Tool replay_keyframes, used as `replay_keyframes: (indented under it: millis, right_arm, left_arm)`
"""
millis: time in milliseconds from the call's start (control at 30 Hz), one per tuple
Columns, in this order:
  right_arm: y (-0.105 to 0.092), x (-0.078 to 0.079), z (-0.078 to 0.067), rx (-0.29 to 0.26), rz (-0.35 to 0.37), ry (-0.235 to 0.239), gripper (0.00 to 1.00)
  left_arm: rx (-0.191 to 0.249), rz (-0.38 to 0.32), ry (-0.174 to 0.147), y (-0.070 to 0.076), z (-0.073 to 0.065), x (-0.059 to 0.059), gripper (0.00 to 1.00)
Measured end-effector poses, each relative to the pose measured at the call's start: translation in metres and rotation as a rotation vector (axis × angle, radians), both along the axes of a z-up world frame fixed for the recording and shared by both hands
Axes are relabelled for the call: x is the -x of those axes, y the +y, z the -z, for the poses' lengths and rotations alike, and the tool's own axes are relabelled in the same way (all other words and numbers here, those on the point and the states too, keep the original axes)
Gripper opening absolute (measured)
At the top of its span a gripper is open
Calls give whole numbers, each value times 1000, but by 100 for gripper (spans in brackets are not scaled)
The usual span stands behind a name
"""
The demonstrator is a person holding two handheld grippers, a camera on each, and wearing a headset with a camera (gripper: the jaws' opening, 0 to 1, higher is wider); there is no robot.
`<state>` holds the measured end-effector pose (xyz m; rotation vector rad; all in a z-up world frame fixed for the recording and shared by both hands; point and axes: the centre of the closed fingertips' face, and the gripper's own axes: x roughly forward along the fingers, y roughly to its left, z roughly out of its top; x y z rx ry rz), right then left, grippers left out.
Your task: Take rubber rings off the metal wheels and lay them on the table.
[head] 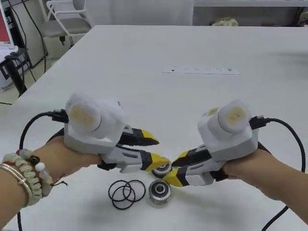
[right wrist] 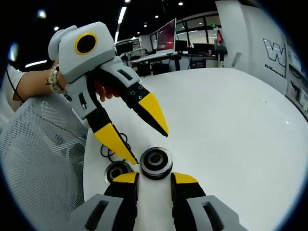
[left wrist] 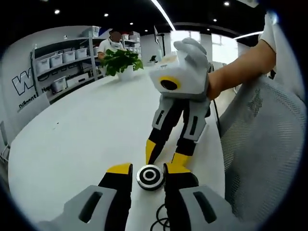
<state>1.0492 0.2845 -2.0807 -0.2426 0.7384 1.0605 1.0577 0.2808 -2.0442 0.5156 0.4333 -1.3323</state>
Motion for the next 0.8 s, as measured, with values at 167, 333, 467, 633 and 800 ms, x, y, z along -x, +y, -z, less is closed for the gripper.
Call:
replay_keyframes:
  millis: [167, 333, 467, 633, 800]
  right_arm:
    - [1, 0, 0, -8, 3, -1, 22]
    - [0, -1, -1, -6, 1, -4, 21]
    - [-2, -2, 0, 2, 2, -8, 17]
    - [-4, -3, 0, 5, 2, -13, 13]
    - [-5, 0, 1, 30, -34, -44, 9]
  left_arm:
    - [-42, -11, 15, 1, 16, -2, 19]
    - [-28, -44, 64, 3, 18, -3, 16]
    - [-16, -37, 70, 1, 18, -1, 13]
    - [8, -72, 106, 2, 17, -3, 11]
    - [24, -81, 110, 3, 17, -6, 7]
